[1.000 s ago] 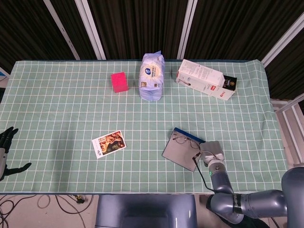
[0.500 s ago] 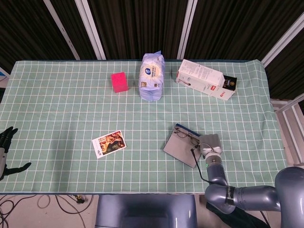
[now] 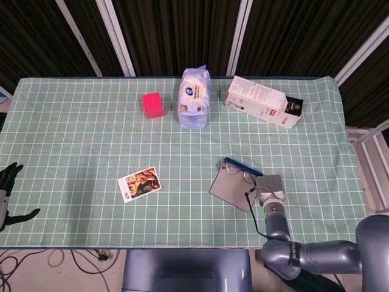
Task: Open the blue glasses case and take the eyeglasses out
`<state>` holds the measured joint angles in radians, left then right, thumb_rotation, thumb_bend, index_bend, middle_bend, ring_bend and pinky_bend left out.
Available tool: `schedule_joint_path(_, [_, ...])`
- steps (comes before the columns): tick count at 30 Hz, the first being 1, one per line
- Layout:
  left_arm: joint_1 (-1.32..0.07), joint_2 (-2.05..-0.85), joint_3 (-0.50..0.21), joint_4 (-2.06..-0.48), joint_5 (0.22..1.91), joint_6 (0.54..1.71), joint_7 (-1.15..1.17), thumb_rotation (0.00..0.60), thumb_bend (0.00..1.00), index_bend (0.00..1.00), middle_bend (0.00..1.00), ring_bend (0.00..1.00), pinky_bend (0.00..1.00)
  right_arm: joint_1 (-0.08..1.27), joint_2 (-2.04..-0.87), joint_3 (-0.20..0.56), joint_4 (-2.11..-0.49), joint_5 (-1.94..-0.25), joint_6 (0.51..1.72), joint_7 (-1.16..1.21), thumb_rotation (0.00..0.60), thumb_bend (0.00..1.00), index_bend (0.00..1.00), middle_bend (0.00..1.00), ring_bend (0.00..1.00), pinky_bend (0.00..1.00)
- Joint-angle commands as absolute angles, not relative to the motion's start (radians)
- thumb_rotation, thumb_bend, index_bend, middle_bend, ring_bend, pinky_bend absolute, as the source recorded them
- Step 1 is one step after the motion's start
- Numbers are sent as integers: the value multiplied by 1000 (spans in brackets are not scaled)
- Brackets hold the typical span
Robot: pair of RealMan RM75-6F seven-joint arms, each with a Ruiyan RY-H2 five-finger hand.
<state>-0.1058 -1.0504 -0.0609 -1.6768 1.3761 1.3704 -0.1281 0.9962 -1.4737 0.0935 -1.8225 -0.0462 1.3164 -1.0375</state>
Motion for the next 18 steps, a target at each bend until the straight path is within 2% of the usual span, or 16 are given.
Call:
schedule_joint_path(1, [-105, -1050, -61, -1677, 1376, 1373, -128, 600, 0, 0, 0, 0, 0, 995, -1480, 105, -1794, -34, 1314, -1049, 600, 515, 258, 949, 1000, 1000])
schedule_joint_path(6, [-104, -1050, -62, -1677, 1376, 1374, -127, 600, 0, 0, 0, 0, 0, 997, -1496, 121, -1745, -20, 1295, -1071, 600, 515, 251, 949, 1000, 1000])
schedule_joint_path(18, [-103, -1050, -63, -1676, 1375, 1376, -132, 600, 0, 0, 0, 0, 0, 991, -1527, 157, -1680, -57, 1285, -1077, 600, 517, 137, 949, 1000, 1000])
